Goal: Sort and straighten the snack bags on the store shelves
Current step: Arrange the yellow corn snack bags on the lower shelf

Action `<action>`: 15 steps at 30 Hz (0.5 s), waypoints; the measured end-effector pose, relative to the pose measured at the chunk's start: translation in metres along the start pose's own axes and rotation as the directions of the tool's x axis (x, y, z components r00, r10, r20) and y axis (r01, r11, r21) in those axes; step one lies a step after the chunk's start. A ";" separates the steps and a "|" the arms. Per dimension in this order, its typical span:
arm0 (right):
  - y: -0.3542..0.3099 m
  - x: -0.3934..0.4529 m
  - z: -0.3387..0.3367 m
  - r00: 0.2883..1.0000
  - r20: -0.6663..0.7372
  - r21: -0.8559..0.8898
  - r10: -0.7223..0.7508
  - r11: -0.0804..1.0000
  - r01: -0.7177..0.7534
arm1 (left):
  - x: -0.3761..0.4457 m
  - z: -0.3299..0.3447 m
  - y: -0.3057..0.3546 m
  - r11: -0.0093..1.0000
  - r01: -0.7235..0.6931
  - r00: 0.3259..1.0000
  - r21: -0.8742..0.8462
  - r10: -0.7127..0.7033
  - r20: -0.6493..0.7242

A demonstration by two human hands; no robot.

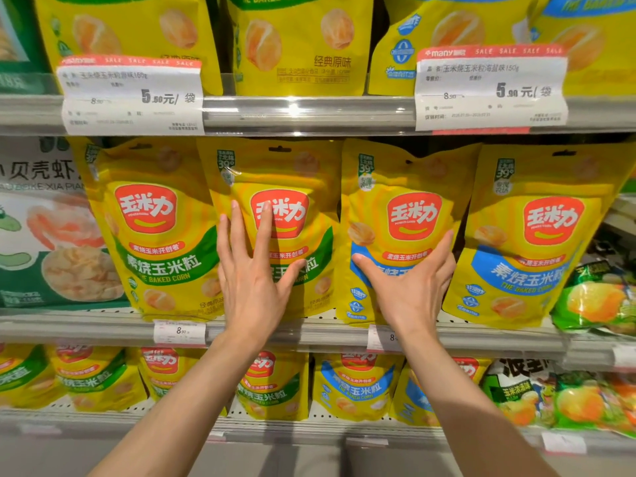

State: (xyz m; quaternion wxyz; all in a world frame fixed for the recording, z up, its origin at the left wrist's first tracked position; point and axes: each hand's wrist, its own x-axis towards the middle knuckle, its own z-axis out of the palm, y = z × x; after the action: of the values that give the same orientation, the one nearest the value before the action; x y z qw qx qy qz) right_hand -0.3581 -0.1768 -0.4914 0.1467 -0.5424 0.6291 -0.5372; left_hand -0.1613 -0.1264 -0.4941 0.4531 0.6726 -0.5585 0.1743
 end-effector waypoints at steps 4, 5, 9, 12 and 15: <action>-0.007 -0.009 0.001 1.000 -0.017 -0.043 0.003 0.999 -0.003 | 0.000 -0.002 -0.001 1.000 -0.009 1.000 0.016 0.009 0.018; -0.007 -0.010 0.002 1.000 -0.013 -0.047 0.005 0.999 -0.006 | -0.001 -0.002 -0.001 1.000 -0.017 1.000 0.026 0.016 0.022; -0.009 -0.009 0.001 1.000 0.011 -0.033 0.024 0.999 -0.024 | -0.004 -0.005 -0.001 0.999 -0.012 0.999 0.045 0.011 0.039; -0.009 -0.009 -0.001 0.999 0.022 -0.033 0.027 0.999 -0.027 | -0.006 -0.007 0.002 0.999 0.001 0.999 0.034 -0.003 0.046; -0.007 -0.010 -0.005 1.000 0.028 -0.042 0.014 0.999 -0.013 | -0.013 -0.011 0.004 1.000 -0.003 0.999 0.026 0.002 0.045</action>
State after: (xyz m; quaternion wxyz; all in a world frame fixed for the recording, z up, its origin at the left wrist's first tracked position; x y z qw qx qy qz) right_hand -0.3542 -0.1646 -0.4882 0.1478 -0.5485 0.6417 -0.5153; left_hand -0.1662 -0.1100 -0.4964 0.4315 0.6814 -0.5672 0.1667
